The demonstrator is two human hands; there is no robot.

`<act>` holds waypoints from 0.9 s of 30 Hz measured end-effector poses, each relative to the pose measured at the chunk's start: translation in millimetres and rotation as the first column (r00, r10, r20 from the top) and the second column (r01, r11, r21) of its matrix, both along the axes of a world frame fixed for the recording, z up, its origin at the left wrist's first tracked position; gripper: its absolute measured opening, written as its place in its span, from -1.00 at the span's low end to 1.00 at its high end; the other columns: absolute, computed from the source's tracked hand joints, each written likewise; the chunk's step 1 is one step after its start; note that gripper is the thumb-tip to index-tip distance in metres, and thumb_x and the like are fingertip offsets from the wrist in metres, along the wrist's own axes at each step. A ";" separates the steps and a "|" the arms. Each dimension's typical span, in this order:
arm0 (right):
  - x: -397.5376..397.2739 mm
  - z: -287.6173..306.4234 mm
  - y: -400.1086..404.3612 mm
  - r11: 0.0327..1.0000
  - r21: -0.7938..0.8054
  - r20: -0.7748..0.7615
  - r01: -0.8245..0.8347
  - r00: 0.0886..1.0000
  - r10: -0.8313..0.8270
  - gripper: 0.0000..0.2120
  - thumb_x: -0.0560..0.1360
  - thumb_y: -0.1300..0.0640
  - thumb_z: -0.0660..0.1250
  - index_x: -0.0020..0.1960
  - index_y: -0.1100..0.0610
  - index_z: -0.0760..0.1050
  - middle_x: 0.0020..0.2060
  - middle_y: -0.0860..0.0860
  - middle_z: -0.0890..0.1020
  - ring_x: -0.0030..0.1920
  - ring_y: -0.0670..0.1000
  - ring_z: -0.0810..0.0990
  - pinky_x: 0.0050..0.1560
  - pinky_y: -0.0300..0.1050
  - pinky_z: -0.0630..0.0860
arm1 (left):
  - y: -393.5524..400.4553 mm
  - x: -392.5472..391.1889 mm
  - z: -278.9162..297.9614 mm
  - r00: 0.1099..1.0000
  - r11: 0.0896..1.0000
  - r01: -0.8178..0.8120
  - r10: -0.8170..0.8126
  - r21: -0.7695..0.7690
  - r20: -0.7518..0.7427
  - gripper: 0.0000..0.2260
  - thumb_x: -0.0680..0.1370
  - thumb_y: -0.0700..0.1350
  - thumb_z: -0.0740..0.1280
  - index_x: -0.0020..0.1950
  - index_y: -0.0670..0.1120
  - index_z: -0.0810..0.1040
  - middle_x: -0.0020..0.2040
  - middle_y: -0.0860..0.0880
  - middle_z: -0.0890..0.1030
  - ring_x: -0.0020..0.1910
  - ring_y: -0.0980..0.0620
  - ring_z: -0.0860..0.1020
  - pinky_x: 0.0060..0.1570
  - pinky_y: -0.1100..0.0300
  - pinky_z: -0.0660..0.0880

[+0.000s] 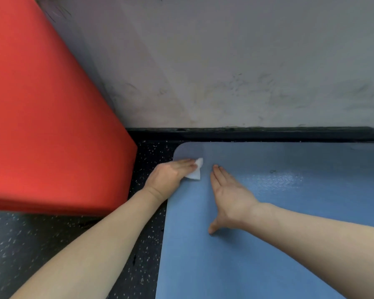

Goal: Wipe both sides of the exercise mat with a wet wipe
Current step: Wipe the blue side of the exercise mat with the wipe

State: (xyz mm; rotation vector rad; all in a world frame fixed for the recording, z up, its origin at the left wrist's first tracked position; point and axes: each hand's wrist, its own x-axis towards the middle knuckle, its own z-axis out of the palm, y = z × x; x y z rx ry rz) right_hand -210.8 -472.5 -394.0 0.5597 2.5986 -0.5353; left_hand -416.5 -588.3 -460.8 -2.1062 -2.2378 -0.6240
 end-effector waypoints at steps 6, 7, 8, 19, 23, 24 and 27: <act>19.8 7.6 -30.7 0.995 0.003 0.038 -0.098 0.995 0.098 0.51 0.28 -0.38 0.60 0.64 0.29 -0.42 0.65 0.19 -0.37 0.67 0.15 -0.35 0.67 -0.02 -0.21 | -30.7 22.5 1.9 0.974 0.974 0.219 -0.221 -0.057 -0.049 -0.61 0.52 -0.32 0.37 0.35 -0.12 0.60 0.35 -0.09 0.58 0.32 -0.01 0.56 0.34 0.11 0.48; 21.4 5.8 -34.4 0.994 0.010 0.060 -0.113 0.992 0.112 0.51 0.28 -0.38 0.60 0.63 0.30 -0.42 0.64 0.21 -0.39 0.66 0.16 -0.37 0.68 0.00 -0.21 | -29.7 12.5 4.5 0.984 0.984 0.164 -0.168 -0.067 -0.065 -0.57 0.50 -0.32 0.41 0.37 -0.10 0.58 0.35 -0.08 0.58 0.32 -0.02 0.56 0.31 0.07 0.51; 22.8 3.6 -37.3 0.991 0.028 0.075 -0.129 0.989 0.126 0.51 0.29 -0.38 0.59 0.63 0.31 -0.42 0.63 0.23 -0.41 0.65 0.18 -0.38 0.68 0.01 -0.22 | -25.8 1.6 5.4 0.997 0.997 0.044 -0.048 -0.062 -0.063 -0.52 0.48 -0.33 0.45 0.38 -0.08 0.57 0.34 -0.08 0.59 0.32 -0.04 0.56 0.28 0.02 0.54; 28.6 -1.5 -41.6 0.975 0.113 0.100 -0.191 0.978 0.180 0.47 0.34 -0.41 0.53 0.60 0.32 -0.46 0.61 0.25 -0.44 0.64 0.20 -0.42 0.66 0.03 -0.29 | -35.9 12.2 0.6 0.998 0.999 -0.013 0.015 0.041 -0.056 -0.54 0.41 -0.42 0.49 0.28 -0.16 0.64 0.27 -0.13 0.63 0.27 -0.08 0.60 0.31 0.08 0.51; 26.9 -1.8 -42.6 0.972 0.123 0.117 -0.200 0.976 0.186 0.46 0.35 -0.42 0.51 0.59 0.32 -0.48 0.60 0.26 -0.44 0.63 0.21 -0.43 0.65 0.03 -0.31 | -49.0 39.5 -5.6 0.967 0.969 0.246 -0.247 -0.009 -0.058 -0.59 0.51 -0.36 0.44 0.35 -0.14 0.59 0.36 -0.10 0.57 0.36 -0.04 0.53 0.33 0.06 0.49; 26.5 -2.7 -42.5 0.971 0.123 0.125 -0.203 0.974 0.188 0.46 0.35 -0.42 0.51 0.56 0.32 -0.50 0.60 0.27 -0.45 0.63 0.22 -0.43 0.65 0.03 -0.30 | -50.2 32.5 -2.8 0.957 0.959 0.280 -0.282 -0.031 -0.069 -0.57 0.51 -0.36 0.45 0.36 -0.13 0.58 0.36 -0.09 0.57 0.36 -0.03 0.53 0.31 0.06 0.50; 26.5 -4.1 -42.3 0.970 0.126 0.136 -0.207 0.972 0.190 0.48 0.34 -0.42 0.52 0.52 0.32 -0.55 0.59 0.26 -0.46 0.63 0.22 -0.43 0.67 0.06 -0.26 | -45.2 1.5 1.4 0.998 1.000 0.023 -0.022 0.007 -0.056 -0.47 0.41 -0.42 0.51 0.35 -0.12 0.60 0.33 -0.11 0.59 0.30 -0.05 0.58 0.27 0.04 0.54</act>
